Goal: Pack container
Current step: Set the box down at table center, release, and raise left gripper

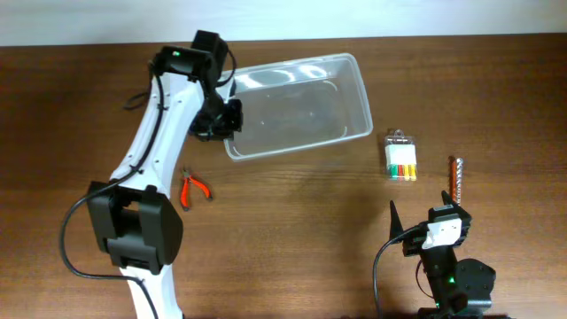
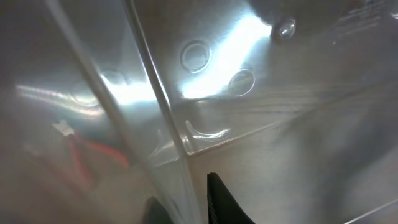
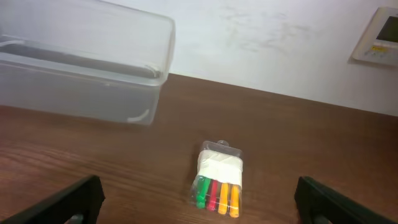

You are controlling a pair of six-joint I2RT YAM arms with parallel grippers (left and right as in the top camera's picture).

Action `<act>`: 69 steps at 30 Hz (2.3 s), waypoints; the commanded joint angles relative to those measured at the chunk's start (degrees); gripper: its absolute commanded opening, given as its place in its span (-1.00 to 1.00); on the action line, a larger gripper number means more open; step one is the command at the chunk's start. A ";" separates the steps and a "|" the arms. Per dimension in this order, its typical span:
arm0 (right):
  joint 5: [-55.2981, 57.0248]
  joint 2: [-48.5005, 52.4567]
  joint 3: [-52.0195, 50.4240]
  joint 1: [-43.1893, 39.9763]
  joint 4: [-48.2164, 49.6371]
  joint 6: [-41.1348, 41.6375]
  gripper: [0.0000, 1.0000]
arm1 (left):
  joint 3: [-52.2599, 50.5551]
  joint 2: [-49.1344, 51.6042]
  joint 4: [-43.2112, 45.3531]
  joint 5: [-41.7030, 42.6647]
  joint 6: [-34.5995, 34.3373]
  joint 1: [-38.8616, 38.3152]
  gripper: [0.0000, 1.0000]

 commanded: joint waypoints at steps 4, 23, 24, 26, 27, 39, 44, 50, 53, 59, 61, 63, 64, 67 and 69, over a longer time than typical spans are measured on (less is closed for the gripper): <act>-0.09 -0.33 -0.35 0.31 -0.07 0.00 0.97 | -0.87 -2.27 2.93 -0.83 -0.42 0.52 -0.89; -0.09 -0.33 -0.35 0.31 -0.04 0.00 0.97 | -15.21 -2.25 13.68 -1.73 -0.35 4.63 -0.89; -0.09 -0.33 -0.35 0.31 -0.04 0.00 0.97 | -15.41 -2.25 13.64 -1.88 0.09 5.73 -0.89; -0.09 -0.33 -0.35 0.31 -0.04 0.00 0.97 | -15.76 -2.25 13.68 -2.14 1.20 6.58 -0.89; -0.09 -0.33 -0.35 0.31 -0.07 0.00 0.97 | -15.91 -2.25 13.66 -2.36 1.20 6.88 -0.89; -0.09 -0.33 -0.35 0.31 -0.07 0.00 0.97 | -20.52 -2.25 16.90 -2.32 5.92 6.32 -0.89; -0.09 -0.33 -0.35 0.31 -0.04 0.00 0.97 | -21.22 -2.25 16.39 -2.34 7.37 6.01 -0.90; -0.07 -0.33 -0.35 0.31 -0.04 0.00 0.97 | -21.24 -2.25 14.88 -2.10 7.37 5.66 -0.92; -0.09 -0.33 -0.35 0.31 -0.04 0.00 0.97 | -21.24 -2.25 14.19 -2.10 7.37 5.55 -0.94; -0.07 -0.33 -0.35 0.31 -0.04 0.00 0.98 | -21.27 -2.25 13.99 -2.10 7.34 5.55 -0.92; -0.07 -0.33 -0.35 0.31 -0.07 0.00 0.98 | -21.24 -2.25 14.08 -2.10 7.32 5.55 -0.76; -0.09 -0.33 -0.35 0.31 -0.07 0.02 0.97 | -21.24 -2.25 14.25 -2.10 7.32 5.55 -0.45; -0.09 -0.33 -0.35 0.31 -0.07 0.00 0.97 | -21.27 -2.25 14.27 -2.10 7.32 5.55 -0.31; -0.07 -0.33 -0.35 0.31 -0.07 0.00 0.98 | -21.24 -2.25 14.40 -2.12 7.34 5.55 -0.15; -0.09 -0.33 -0.35 0.31 -0.07 0.00 0.97 | -21.24 -2.25 14.71 -2.12 7.34 5.55 -0.06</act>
